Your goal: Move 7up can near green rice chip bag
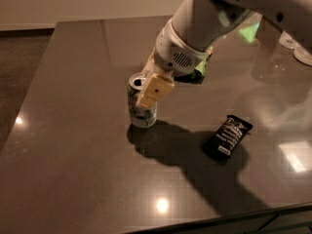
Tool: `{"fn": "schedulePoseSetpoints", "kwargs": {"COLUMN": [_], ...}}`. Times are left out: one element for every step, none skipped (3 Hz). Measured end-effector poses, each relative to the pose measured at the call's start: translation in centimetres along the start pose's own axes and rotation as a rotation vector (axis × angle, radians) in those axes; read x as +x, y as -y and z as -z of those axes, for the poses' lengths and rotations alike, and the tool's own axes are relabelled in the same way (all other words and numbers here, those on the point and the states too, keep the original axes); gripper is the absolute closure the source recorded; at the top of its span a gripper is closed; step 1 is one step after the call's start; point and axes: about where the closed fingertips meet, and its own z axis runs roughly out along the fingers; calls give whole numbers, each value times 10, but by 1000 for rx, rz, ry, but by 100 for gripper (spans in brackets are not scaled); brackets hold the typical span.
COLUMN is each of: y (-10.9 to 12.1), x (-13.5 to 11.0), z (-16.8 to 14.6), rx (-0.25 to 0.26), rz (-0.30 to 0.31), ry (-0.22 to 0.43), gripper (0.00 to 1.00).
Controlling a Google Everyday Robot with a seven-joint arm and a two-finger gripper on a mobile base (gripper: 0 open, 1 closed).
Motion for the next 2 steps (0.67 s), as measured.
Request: {"fn": "schedulePoseSetpoints", "kwargs": {"y": [31,67], "x": [22,48], "z": [10,14], "rx": [34,62], "rz": [-93,-189], "ry": [2,-3], "gripper": [100,100]}}
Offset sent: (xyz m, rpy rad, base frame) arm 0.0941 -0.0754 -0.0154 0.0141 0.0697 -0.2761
